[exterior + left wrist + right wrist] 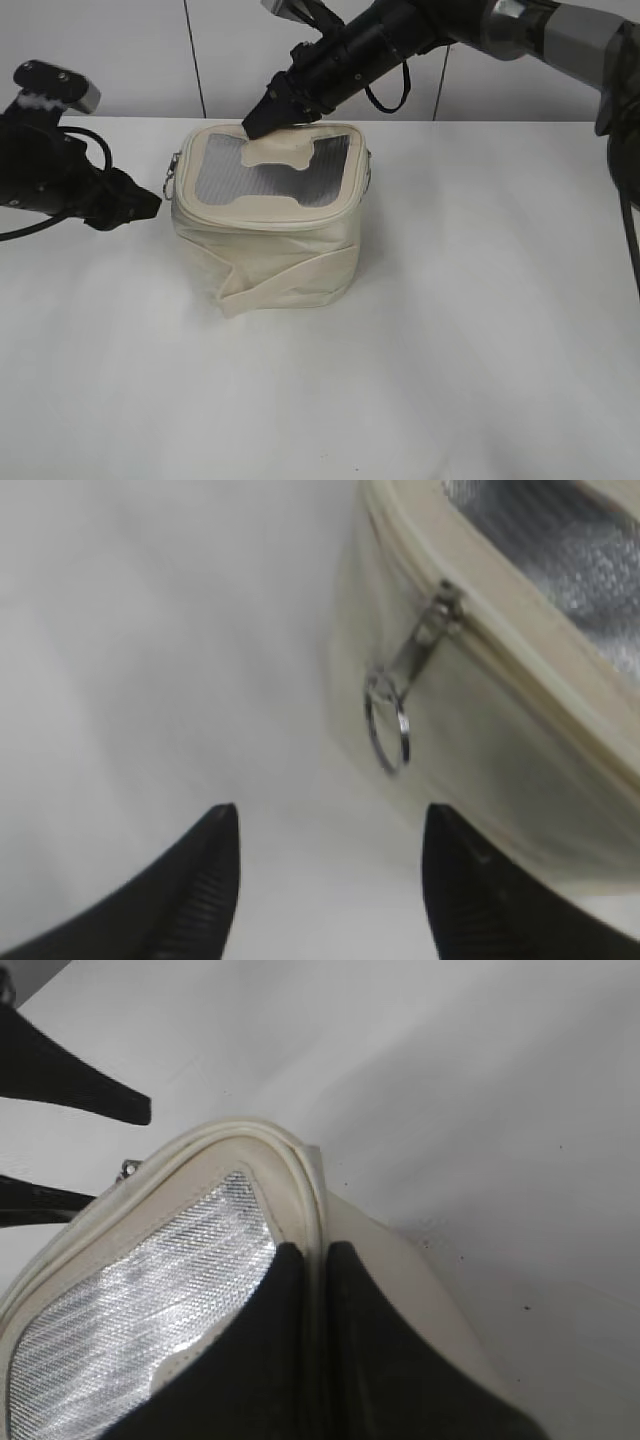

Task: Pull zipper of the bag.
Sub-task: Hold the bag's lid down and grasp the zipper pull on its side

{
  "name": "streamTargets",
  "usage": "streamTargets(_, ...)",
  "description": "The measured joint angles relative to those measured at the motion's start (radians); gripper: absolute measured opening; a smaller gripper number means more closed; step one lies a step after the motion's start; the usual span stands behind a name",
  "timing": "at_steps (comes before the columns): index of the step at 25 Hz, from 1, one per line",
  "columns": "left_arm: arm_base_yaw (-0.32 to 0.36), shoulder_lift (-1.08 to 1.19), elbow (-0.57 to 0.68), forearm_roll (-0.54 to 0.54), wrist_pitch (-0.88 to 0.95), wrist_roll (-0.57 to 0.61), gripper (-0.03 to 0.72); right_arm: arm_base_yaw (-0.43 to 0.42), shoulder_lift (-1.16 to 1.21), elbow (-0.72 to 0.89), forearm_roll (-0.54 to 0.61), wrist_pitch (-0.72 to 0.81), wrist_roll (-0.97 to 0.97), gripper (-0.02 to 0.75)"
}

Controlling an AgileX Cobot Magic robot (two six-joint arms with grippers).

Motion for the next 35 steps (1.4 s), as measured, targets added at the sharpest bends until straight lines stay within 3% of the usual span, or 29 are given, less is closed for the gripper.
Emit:
streamTargets(8, 0.0, 0.094, -0.077, -0.017, 0.06, 0.008, 0.444, 0.0, 0.0, 0.0, 0.0, 0.0, 0.0, 0.045)
streamTargets(15, 0.0, 0.104, -0.1, -0.132, 0.055, 0.099, 0.421, 0.0, 0.0, 0.0, 0.0, 0.0, 0.0, 0.045)
streamTargets(22, 0.0, 0.156, -0.13, -0.14, 0.09, 0.15, 0.27, 0.0, 0.0, 0.0, 0.0, 0.0, 0.0, 0.045)
streamTargets(27, 0.0, 0.179, -0.147, -0.14, 0.089, 0.156, 0.043, 0.0, 0.0, 0.0, 0.0, -0.001, 0.001, 0.045)
streamTargets(35, 0.0, 0.131, -0.134, -0.108, 0.07, 0.138, 0.008, 0.0, 0.0, 0.0, 0.0, -0.001, 0.001, 0.045)
